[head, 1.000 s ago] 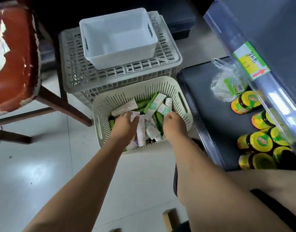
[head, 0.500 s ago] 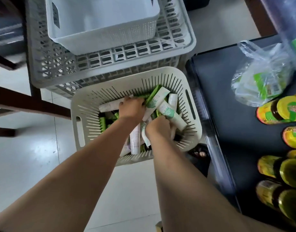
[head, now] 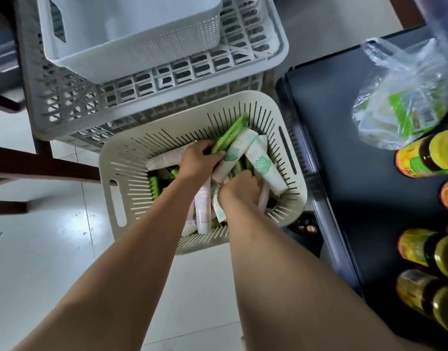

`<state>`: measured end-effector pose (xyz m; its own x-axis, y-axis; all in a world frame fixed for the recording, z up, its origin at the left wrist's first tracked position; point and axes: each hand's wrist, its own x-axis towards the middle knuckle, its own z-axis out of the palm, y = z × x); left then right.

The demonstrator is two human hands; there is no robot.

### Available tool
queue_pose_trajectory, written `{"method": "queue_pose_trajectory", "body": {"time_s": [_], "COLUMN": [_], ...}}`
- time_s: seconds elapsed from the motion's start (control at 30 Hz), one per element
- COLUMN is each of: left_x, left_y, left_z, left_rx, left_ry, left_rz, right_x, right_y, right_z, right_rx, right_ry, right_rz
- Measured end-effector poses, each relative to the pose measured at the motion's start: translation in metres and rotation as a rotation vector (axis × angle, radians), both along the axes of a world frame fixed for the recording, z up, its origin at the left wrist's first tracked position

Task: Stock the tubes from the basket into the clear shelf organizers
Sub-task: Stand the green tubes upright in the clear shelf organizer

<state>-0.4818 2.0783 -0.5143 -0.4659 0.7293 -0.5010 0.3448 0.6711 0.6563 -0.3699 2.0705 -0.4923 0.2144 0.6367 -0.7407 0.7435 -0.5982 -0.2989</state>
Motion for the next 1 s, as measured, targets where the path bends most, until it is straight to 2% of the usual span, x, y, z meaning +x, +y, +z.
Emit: {"method": "queue_pose_trajectory", "body": {"time_s": [0.2, 0.33, 0.43, 0.63, 0.8, 0.9, 1.0], "left_x": [0.009, 0.008, 0.012, 0.032, 0.044, 0.049, 0.05], "left_y": [-0.017, -0.02, -0.022, -0.027, -0.038, -0.043, -0.045], "left_z": [0.019, 0.022, 0.021, 0.029, 0.054, 0.08, 0.113], "left_rx": [0.136, 0.152, 0.172, 0.319, 0.364, 0.374, 0.415], "left_ry": [-0.298, -0.316, -0.332, -0.387, -0.501, -0.623, -0.695], "left_rz": [0.193, 0.231, 0.269, 0.527, 0.47, 0.507, 0.419], "right_x": [-0.001, 0.001, 0.01, 0.027, 0.03, 0.038, 0.047], "right_y": [-0.008, -0.009, -0.002, 0.004, 0.006, 0.004, 0.004], "right_z": [0.012, 0.013, 0.015, 0.029, 0.064, 0.102, 0.144], "right_rx": [-0.021, -0.026, -0.06, 0.01, 0.176, 0.249, 0.325], "right_ry": [0.037, 0.173, 0.284, 0.399, 0.445, 0.559, 0.685], "right_rz": [0.003, -0.117, -0.301, -0.48, -0.513, -0.546, -0.597]}}
